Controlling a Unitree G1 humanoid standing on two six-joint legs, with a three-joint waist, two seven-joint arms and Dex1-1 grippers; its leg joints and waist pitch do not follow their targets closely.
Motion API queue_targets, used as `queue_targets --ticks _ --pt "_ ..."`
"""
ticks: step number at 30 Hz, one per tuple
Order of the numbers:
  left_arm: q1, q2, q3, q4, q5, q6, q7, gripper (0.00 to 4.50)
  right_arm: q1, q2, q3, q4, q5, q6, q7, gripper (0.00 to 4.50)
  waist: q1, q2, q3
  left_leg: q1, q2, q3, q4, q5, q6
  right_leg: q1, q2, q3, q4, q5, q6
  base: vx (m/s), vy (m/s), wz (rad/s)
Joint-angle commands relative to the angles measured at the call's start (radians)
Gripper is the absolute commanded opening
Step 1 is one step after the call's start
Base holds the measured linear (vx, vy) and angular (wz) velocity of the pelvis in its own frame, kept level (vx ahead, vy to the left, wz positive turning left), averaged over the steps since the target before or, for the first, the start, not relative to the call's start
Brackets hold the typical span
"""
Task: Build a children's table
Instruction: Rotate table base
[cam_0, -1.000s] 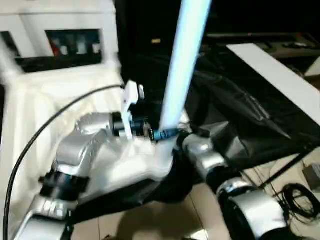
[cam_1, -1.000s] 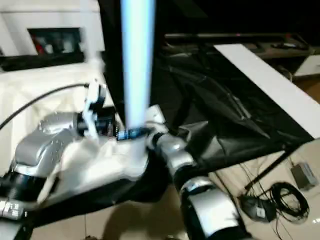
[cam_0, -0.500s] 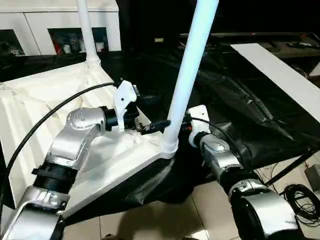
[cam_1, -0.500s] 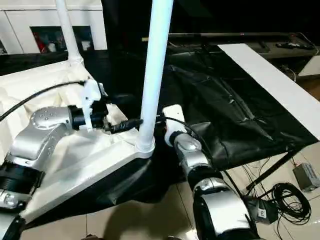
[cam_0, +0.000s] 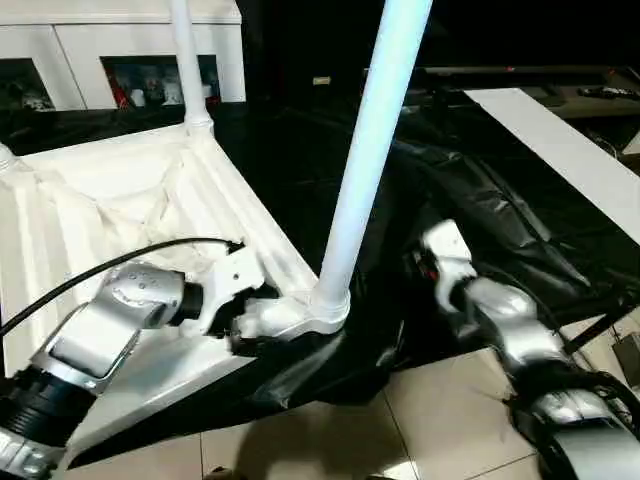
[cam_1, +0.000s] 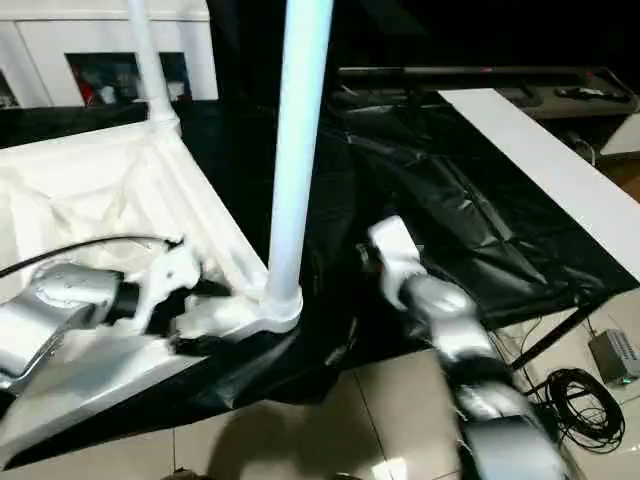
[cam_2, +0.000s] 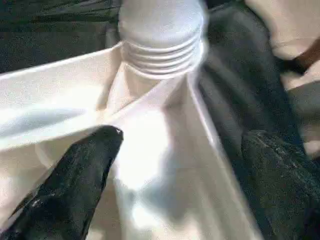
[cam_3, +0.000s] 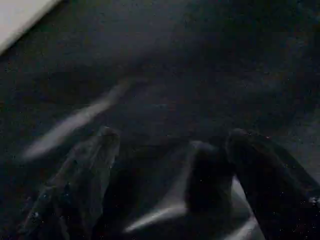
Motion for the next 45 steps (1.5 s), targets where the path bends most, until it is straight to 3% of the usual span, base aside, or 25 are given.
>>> queue_targets --ticks 1,4,8,17,21,22,23,24,26,29,30,32,33,34,36,37,38,39,40,41,42,43,44,45 --pt "-0.031 0.008 -0.025 0.017 0.057 -0.024 0.051 4.44 0.017 -0.028 0.021 -0.086 -0.003 0.026 0.057 3.87 0.001 0.015 -0.061 0.014 0.020 -0.012 -0.062 -0.204 -0.006 0.048 -0.059 0.044 -0.083 -0.128 -0.189 0.000 0.000 0.00" --pt "-0.055 0.036 -0.050 0.053 0.113 -0.061 0.083 4.44 0.060 -0.050 0.032 -0.178 0.009 0.064 0.076 3.87 0.004 0.018 -0.059 0.017 0.021 -0.013 -0.063 -0.225 -0.011 0.045 -0.059 0.044 -0.087 -0.162 -0.182 0.000 0.000 0.00" --pt "-0.073 0.059 -0.055 0.110 0.178 -0.112 0.091 4.44 0.087 -0.057 0.035 -0.236 0.014 0.087 0.079 3.87 -0.001 0.015 -0.058 0.016 0.020 -0.017 -0.065 -0.248 -0.022 0.044 -0.059 0.044 -0.091 -0.208 -0.167 0.000 0.000 0.00" --pt "-0.088 0.119 -0.031 0.194 0.236 -0.200 0.136 4.44 0.113 -0.053 0.034 -0.321 0.019 0.139 0.073 3.87 -0.003 0.018 -0.059 0.020 0.020 -0.017 -0.065 -0.257 -0.023 0.038 -0.057 0.044 -0.090 -0.196 -0.172 0.000 0.000 0.00" --pt "-0.083 0.068 0.062 0.235 0.181 -0.292 0.220 4.44 0.137 -0.034 0.024 -0.388 0.050 0.180 0.056 3.87 0.002 0.020 -0.061 0.021 0.020 -0.016 -0.064 -0.240 -0.021 0.039 -0.058 0.044 -0.086 -0.139 -0.186 0.000 0.000 0.00" --pt "-0.066 0.020 0.123 0.242 0.137 -0.329 0.271 4.44 0.154 -0.015 0.006 -0.419 0.072 0.196 0.036 3.87 0.004 0.021 -0.062 0.020 0.020 -0.015 -0.064 -0.234 -0.020 0.041 -0.059 0.045 -0.084 -0.115 -0.193 0.000 0.000 0.00" --pt "-0.066 0.020 0.123 0.242 0.137 -0.329 0.271 4.44 0.154 -0.015 0.006 -0.419 0.072 0.196 0.036 3.87 0.004 0.021 -0.062 0.020 0.020 -0.015 -0.064 -0.234 -0.020 0.041 -0.059 0.045 -0.084 -0.115 -0.193 0.000 0.000 0.00" --pt "-0.054 -0.019 0.169 0.241 0.102 -0.331 0.312 4.44 0.166 -0.002 -0.008 -0.437 0.085 0.198 0.018 3.87 0.008 0.023 -0.064 0.025 0.022 -0.016 -0.064 -0.232 -0.018 0.039 -0.059 0.043 -0.083 -0.095 -0.200 0.000 0.000 0.00" --pt "0.000 -0.153 0.332 0.196 -0.047 -0.297 0.419 4.44 0.202 0.049 -0.072 -0.504 0.094 0.229 -0.117 3.87 0.012 0.024 -0.064 0.019 0.023 -0.013 -0.063 -0.212 -0.021 0.044 -0.061 0.045 -0.076 -0.042 -0.220 0.000 0.000 0.00" --pt "0.095 -0.293 0.466 0.084 -0.148 -0.234 0.585 4.44 0.256 0.113 -0.149 -0.594 0.094 0.234 -0.279 3.87 0.018 0.019 -0.064 0.019 0.026 -0.012 -0.064 -0.212 -0.025 0.043 -0.061 0.044 -0.077 -0.032 -0.225 0.000 0.000 0.00" --pt "0.118 -0.317 0.483 0.064 -0.156 -0.243 0.627 4.44 0.270 0.123 -0.158 -0.619 0.089 0.228 -0.304 3.87 0.020 0.017 -0.062 0.020 0.023 -0.012 -0.064 -0.221 -0.021 0.042 -0.060 0.043 -0.082 -0.056 -0.216 0.000 0.000 0.00" --pt "0.183 -0.378 0.511 0.001 -0.177 -0.205 0.696 4.44 0.306 0.143 -0.159 -0.680 0.087 0.278 -0.327 3.87 0.016 0.018 -0.057 0.021 0.022 -0.015 -0.069 -0.260 -0.024 0.039 -0.051 0.041 -0.093 -0.150 -0.164 0.000 0.000 0.00" --pt "0.210 -0.406 0.520 -0.020 -0.166 -0.207 0.743 4.44 0.321 0.151 -0.148 -0.702 0.071 0.281 -0.338 3.87 0.021 0.009 -0.053 -0.031 0.003 -0.053 -0.093 -0.254 0.027 0.079 -0.065 -0.006 -0.079 -0.150 -0.154 -0.019 -0.026 0.22" --pt "0.256 -0.452 0.524 -0.040 -0.137 -0.220 0.815 4.44 0.339 0.160 -0.104 -0.721 0.043 0.284 -0.339 3.87 -0.009 0.051 -0.055 -0.009 0.041 -0.115 -0.115 -0.379 0.066 0.068 -0.047 -0.051 -0.084 -0.161 -0.162 -0.019 -0.026 0.22" --pt "0.277 -0.459 0.507 -0.036 -0.085 -0.259 0.853 4.44 0.338 0.167 -0.072 -0.709 0.033 0.276 -0.330 3.87 -0.036 0.067 -0.047 -0.009 0.082 -0.183 -0.149 -0.473 0.091 0.074 -0.025 -0.073 -0.050 -0.132 -0.206 0.015 -0.070 0.51" --pt "0.281 -0.469 0.508 -0.033 -0.079 -0.265 0.860 4.44 0.335 0.173 -0.063 -0.702 0.036 0.276 -0.329 3.87 -0.057 0.073 -0.052 0.015 0.103 -0.246 -0.167 -0.512 0.139 0.059 -0.007 -0.081 -0.001 -0.140 -0.253 0.024 -0.089 0.52" --pt "0.279 -0.478 0.511 -0.029 -0.076 -0.257 0.867 4.44 0.327 0.180 -0.058 -0.694 0.036 0.276 -0.334 3.87 -0.064 0.070 -0.050 0.023 0.103 -0.290 -0.170 -0.466 0.210 0.047 -0.005 -0.071 0.029 -0.187 -0.297 -0.003 -0.151 0.51" --pt "0.279 -0.478 0.511 -0.029 -0.076 -0.257 0.867 4.44 0.327 0.180 -0.058 -0.694 0.036 0.276 -0.334 3.87 -0.056 0.068 -0.045 0.012 0.082 -0.291 -0.171 -0.457 0.221 0.046 -0.005 -0.062 0.032 -0.195 -0.317 -0.010 -0.197 0.58" --pt "0.274 -0.492 0.523 -0.031 -0.064 -0.237 0.884 4.44 0.316 0.201 -0.062 -0.687 0.038 0.280 -0.361 3.87 -0.041 0.048 -0.042 -0.024 0.006 -0.291 -0.163 -0.425 0.195 0.064 -0.018 -0.038 -0.007 -0.231 -0.405 -0.010 -0.197 0.58" --pt "0.266 -0.493 0.529 -0.025 -0.061 -0.221 0.897 4.44 0.307 0.213 -0.068 -0.679 0.045 0.286 -0.377 3.87 -0.041 0.033 -0.047 -0.013 -0.004 -0.265 -0.127 -0.391 0.173 0.058 -0.034 -0.021 -0.047 -0.251 -0.432 0.000 -0.235 0.61" --pt "0.260 -0.488 0.531 -0.019 -0.068 -0.211 0.900 4.44 0.300 0.219 -0.069 -0.672 0.045 0.295 -0.390 3.87 -0.040 0.013 -0.045 0.007 -0.036 -0.203 -0.054 -0.344 0.138 0.043 -0.057 0.003 -0.120 -0.311 -0.456 -0.061 -0.243 0.36" --pt "0.254 -0.475 0.525 -0.013 -0.083 -0.198 0.883 4.44 0.294 0.215 -0.060 -0.662 0.037 0.295 -0.392 3.87 0.005 -0.010 -0.020 0.015 -0.106 -0.059 0.228 -0.269 0.113 0.007 -0.119 0.006 -0.217 -0.620 -0.397 -0.061 -0.243 0.36" --pt "0.252 -0.468 0.519 -0.012 -0.087 -0.193 0.873 4.44 0.291 0.213 -0.055 -0.658 0.034 0.295 -0.388 3.87 0.037 -0.024 -0.025 -0.056 -0.090 -0.073 0.149 -0.227 0.106 0.121 -0.121 0.089 -0.157 -0.596 -0.114 -0.022 -0.198 -0.06" --pt "0.252 -0.460 0.512 -0.011 -0.080 -0.191 0.868 4.44 0.293 0.213 -0.056 -0.658 0.056 0.296 -0.362 3.87 0.037 -0.024 -0.025 -0.056 -0.090 -0.073 0.149 -0.227 0.106 0.121 -0.121 0.089 -0.157 -0.596 -0.114 0.043 -0.192 0.11"
